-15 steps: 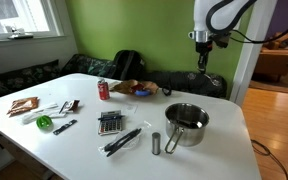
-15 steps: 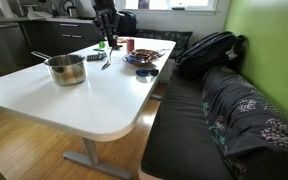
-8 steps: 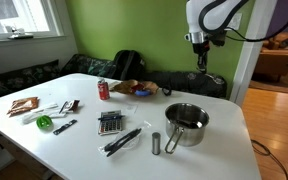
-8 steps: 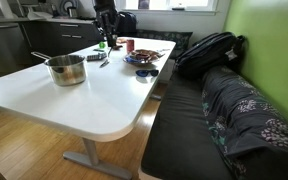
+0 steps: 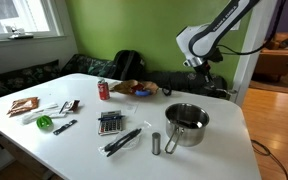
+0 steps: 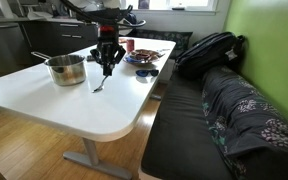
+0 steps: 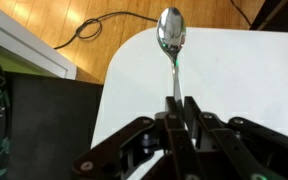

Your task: Pick up the silver spoon from the silver pot and put it on the table

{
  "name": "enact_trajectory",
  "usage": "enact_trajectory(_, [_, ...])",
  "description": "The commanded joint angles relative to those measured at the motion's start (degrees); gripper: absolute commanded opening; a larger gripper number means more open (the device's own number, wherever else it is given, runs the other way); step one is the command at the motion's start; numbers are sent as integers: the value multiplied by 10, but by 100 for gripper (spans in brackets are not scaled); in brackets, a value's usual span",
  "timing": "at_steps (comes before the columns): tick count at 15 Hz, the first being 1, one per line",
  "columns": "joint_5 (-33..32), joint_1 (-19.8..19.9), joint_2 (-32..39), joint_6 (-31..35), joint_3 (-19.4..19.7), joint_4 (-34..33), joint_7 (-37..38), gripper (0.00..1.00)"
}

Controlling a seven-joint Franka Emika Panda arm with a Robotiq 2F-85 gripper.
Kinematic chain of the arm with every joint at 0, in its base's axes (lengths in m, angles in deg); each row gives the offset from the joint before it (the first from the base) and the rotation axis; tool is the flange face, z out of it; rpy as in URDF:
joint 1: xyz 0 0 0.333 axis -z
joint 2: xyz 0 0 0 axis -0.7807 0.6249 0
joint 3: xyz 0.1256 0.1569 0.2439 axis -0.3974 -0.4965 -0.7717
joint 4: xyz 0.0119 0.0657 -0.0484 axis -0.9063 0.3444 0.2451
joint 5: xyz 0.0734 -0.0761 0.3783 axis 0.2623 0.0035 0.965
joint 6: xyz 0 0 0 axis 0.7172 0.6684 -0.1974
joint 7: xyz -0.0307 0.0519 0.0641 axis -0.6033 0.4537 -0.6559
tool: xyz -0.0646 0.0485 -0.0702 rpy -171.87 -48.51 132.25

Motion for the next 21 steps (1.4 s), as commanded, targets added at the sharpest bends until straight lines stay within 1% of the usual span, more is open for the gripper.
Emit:
enact_trajectory(1, [17,-13,117,-111,7,-133,-68,3])
enact_trajectory(4, [22,-15,195,-192,6,-229,-93,3])
enact_trajectory(6, [34,-12,244,-227,4,-292,-101,3])
enact_trajectory(8, [64,2,282,-248,0,-351,-104,3])
enact_trajectory(11, [118,26,327,-295,-8,-438,-132,3])
enact_trajectory(13, [139,38,346,-321,-7,-484,-147,3])
enact_trajectory(16, [149,52,369,-339,1,-540,-155,3])
enact_trajectory(18, [152,61,384,-340,4,-570,-153,3])
enact_trajectory(20, [152,63,396,-330,5,-587,-148,3])
enact_trajectory(21, [156,66,403,-336,2,-598,-153,3])
